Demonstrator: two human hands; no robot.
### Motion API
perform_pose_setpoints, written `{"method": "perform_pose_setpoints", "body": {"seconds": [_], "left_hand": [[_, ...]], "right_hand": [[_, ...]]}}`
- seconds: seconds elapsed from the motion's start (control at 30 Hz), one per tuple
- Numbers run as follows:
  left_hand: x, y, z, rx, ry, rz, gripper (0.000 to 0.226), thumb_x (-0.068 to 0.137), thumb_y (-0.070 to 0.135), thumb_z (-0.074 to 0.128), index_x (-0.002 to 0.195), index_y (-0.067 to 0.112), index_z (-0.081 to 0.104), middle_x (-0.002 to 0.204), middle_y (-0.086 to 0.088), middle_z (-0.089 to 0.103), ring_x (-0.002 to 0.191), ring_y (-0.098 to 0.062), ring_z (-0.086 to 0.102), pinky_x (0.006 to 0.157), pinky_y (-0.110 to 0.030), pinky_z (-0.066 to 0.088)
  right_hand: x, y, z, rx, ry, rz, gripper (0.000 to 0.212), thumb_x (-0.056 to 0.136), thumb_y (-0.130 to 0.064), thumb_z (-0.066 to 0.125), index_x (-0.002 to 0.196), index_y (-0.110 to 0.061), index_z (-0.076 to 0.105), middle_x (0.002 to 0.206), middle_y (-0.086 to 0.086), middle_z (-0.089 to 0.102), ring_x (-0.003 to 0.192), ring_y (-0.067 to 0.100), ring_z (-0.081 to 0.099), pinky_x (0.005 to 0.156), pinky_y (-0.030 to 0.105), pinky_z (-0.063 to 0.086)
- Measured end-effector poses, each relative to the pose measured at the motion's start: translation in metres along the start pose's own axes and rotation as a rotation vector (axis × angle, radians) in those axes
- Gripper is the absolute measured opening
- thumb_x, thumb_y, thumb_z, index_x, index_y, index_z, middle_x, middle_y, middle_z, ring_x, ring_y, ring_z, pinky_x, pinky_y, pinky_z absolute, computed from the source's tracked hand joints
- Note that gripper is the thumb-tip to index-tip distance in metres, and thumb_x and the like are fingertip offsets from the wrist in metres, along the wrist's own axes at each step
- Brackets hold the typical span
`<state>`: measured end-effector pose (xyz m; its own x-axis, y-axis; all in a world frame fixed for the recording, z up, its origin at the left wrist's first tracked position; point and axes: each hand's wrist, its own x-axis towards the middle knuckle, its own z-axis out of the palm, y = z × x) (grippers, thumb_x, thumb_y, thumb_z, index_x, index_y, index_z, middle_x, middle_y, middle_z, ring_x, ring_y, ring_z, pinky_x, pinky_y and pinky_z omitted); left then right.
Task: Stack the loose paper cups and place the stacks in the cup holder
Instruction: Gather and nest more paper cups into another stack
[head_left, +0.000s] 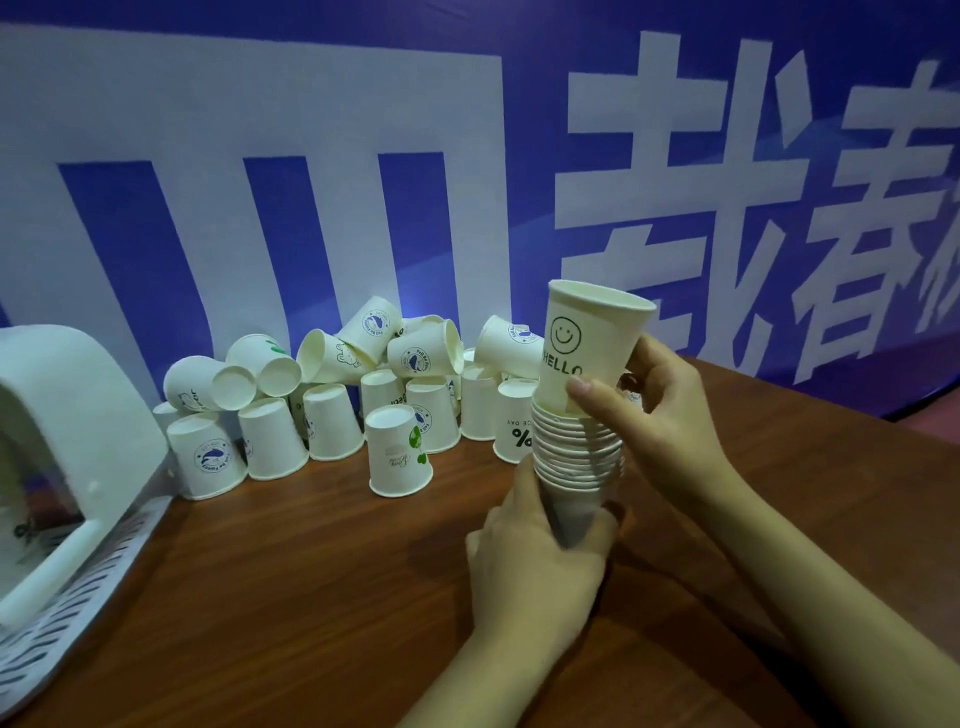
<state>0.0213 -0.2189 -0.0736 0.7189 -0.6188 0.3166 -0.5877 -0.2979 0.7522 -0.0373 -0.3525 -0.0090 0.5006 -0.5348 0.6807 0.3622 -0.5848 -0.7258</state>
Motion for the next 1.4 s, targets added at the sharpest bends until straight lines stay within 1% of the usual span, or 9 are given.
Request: {"method": "perform_pose_setpoints", "body": {"seconds": [0.17, 0.3, 0.5, 0.67, 0.87, 1.03, 1.17, 1.3, 1.4], "left_hand": [[0.002, -0.002, -0.001, -0.002, -0.019, -0.004, 0.059, 0.073, 0.07, 0.057, 0.125, 0.048, 0.041, 0.109, 0.023, 0.069, 0.113, -0.012, 0.061, 0.098, -0.04, 0.042], [0.002, 0.0, -0.002, 0.013, -0.029, -0.005, 0.061, 0.069, 0.072, 0.049, 0.123, 0.048, 0.039, 0.111, 0.023, 0.068, 0.113, -0.012, 0.061, 0.096, -0.039, 0.041], [0.002, 0.0, -0.002, 0.025, -0.034, -0.001, 0.068, 0.066, 0.077, 0.043, 0.126, 0.044, 0.043, 0.113, 0.02, 0.068, 0.114, -0.014, 0.061, 0.1, -0.04, 0.042], [0.001, 0.0, 0.0, 0.027, -0.014, -0.003, 0.075, 0.064, 0.079, 0.042, 0.13, 0.042, 0.045, 0.115, 0.02, 0.069, 0.116, -0.013, 0.06, 0.099, -0.039, 0.042], [0.001, 0.001, -0.001, 0.054, -0.02, -0.002, 0.069, 0.073, 0.082, 0.051, 0.128, 0.043, 0.043, 0.122, 0.02, 0.068, 0.12, -0.015, 0.059, 0.099, -0.04, 0.042], [0.003, 0.0, -0.002, 0.015, 0.001, -0.037, 0.062, 0.081, 0.07, 0.062, 0.133, 0.042, 0.044, 0.124, 0.017, 0.068, 0.121, -0.018, 0.061, 0.102, -0.042, 0.043], [-0.001, 0.003, -0.006, -0.003, 0.041, -0.041, 0.061, 0.085, 0.062, 0.071, 0.137, 0.04, 0.046, 0.127, 0.016, 0.068, 0.125, -0.02, 0.06, 0.103, -0.042, 0.045], [-0.003, 0.008, -0.007, -0.008, 0.036, -0.058, 0.073, 0.071, 0.078, 0.062, 0.134, 0.042, 0.048, 0.121, 0.02, 0.069, 0.121, -0.016, 0.062, 0.103, -0.044, 0.047], [-0.012, 0.008, -0.014, -0.022, 0.132, -0.101, 0.07, 0.072, 0.074, 0.066, 0.131, 0.039, 0.052, 0.116, 0.019, 0.066, 0.119, -0.015, 0.059, 0.105, -0.044, 0.045]], "right_hand": [[-0.003, 0.003, 0.003, 0.001, -0.046, 0.033, 0.054, 0.072, -0.054, 0.076, 0.121, -0.034, 0.063, 0.118, -0.007, 0.073, 0.112, 0.018, 0.069, 0.098, 0.053, 0.056], [-0.001, 0.012, 0.001, 0.077, -0.014, 0.084, 0.075, 0.067, -0.055, 0.082, 0.13, -0.02, 0.059, 0.122, 0.009, 0.068, 0.112, 0.028, 0.068, 0.095, 0.059, 0.056], [0.0, 0.02, -0.002, 0.161, -0.036, 0.063, 0.076, 0.066, -0.047, 0.079, 0.133, -0.018, 0.057, 0.125, 0.014, 0.065, 0.116, 0.035, 0.064, 0.096, 0.066, 0.052], [0.001, 0.01, 0.001, 0.199, -0.034, 0.004, 0.094, 0.068, -0.055, 0.068, 0.152, -0.038, 0.03, 0.134, 0.006, 0.058, 0.123, 0.02, 0.061, 0.103, 0.035, 0.051], [0.003, 0.014, 0.002, 0.046, 0.046, -0.089, 0.031, 0.095, -0.044, 0.052, 0.119, -0.031, 0.065, 0.105, -0.007, 0.071, 0.103, 0.019, 0.067, 0.088, 0.04, 0.053], [-0.002, 0.026, 0.014, -0.089, -0.005, -0.075, 0.046, 0.106, -0.037, 0.028, 0.119, -0.021, 0.069, 0.113, -0.015, 0.068, 0.116, 0.02, 0.061, 0.101, 0.053, 0.047], [-0.004, 0.028, 0.011, -0.261, -0.029, -0.084, 0.051, 0.103, -0.043, 0.023, 0.127, -0.03, 0.066, 0.125, -0.018, 0.056, 0.128, 0.01, 0.044, 0.112, 0.039, 0.037], [-0.004, 0.029, 0.01, -0.012, -0.001, 0.025, 0.057, 0.103, -0.05, 0.027, 0.132, -0.021, 0.066, 0.128, -0.006, 0.063, 0.126, 0.01, 0.055, 0.109, 0.033, 0.044], [-0.001, 0.053, 0.002, -0.161, 0.026, 0.104, 0.042, 0.113, -0.038, 0.022, 0.128, -0.047, 0.061, 0.132, -0.026, 0.059, 0.128, -0.005, 0.05, 0.114, 0.041, 0.039]]}}
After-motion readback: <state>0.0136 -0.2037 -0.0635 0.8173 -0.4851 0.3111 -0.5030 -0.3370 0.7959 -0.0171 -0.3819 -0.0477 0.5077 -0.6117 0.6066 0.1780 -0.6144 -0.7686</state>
